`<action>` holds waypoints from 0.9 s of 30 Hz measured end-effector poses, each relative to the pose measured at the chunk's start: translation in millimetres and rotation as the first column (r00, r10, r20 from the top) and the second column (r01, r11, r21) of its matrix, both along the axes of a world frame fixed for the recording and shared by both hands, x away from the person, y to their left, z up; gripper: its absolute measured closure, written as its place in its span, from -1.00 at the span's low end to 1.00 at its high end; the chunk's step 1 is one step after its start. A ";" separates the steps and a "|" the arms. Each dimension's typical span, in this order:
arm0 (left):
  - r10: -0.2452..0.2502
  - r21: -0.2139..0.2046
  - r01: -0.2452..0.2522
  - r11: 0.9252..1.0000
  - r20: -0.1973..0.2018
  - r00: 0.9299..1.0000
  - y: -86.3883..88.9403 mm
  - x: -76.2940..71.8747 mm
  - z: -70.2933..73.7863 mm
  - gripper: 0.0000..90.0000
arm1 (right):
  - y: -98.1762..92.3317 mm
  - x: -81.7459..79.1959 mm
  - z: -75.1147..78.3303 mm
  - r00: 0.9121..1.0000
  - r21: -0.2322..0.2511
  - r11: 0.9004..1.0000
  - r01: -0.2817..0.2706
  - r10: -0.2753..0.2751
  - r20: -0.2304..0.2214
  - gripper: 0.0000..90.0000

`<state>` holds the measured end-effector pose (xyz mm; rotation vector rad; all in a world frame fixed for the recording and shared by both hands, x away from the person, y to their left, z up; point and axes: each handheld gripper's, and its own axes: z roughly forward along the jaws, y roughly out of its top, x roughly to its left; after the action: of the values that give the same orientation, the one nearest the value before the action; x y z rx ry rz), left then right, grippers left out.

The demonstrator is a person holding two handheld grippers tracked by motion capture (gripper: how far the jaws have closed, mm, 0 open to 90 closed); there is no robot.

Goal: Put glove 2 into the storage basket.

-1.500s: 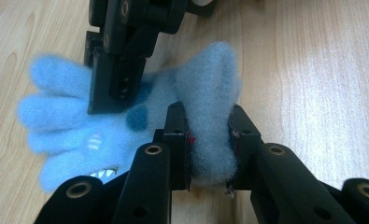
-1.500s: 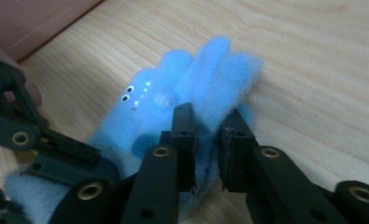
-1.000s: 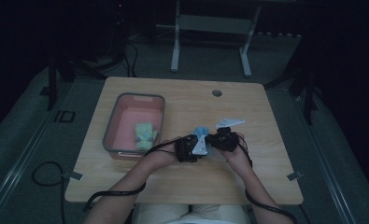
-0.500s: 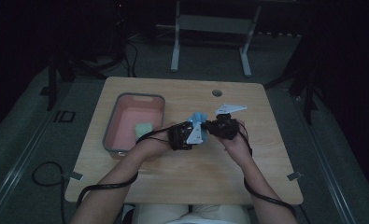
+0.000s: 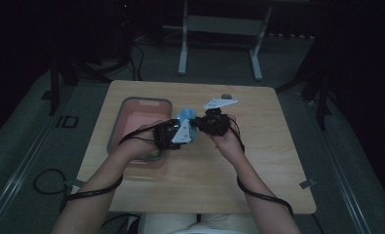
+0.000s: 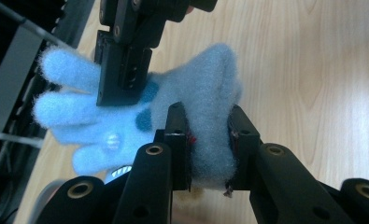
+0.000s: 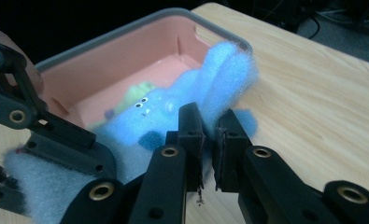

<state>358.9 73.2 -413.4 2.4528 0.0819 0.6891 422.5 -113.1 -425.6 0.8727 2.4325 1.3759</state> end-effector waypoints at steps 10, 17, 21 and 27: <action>0.043 0.010 -0.043 0.999 0.002 0.999 42.9 -4.5 7.8 0.66 | 44.0 4.0 7.0 0.999 0.016 0.999 -0.048 0.048 0.009 0.85; 0.065 0.026 -0.065 0.998 -0.016 0.998 73.0 -5.8 7.6 0.66 | 75.1 6.7 4.6 0.997 0.021 0.996 -0.083 0.083 0.001 0.85; 0.071 0.038 -0.070 0.997 -0.028 0.997 87.5 -6.1 4.5 0.66 | 92.6 7.9 1.4 0.995 0.021 0.995 -0.098 0.098 -0.007 0.85; 0.094 0.066 -0.091 0.994 -0.048 0.994 104.0 -6.8 -6.4 0.66 | 111.4 8.7 -5.9 0.993 0.024 0.993 -0.114 0.114 -0.022 0.85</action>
<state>352.1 177.2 -419.8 2.5411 0.1975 0.6782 431.2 -1.7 -431.6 0.7698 2.5249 1.4428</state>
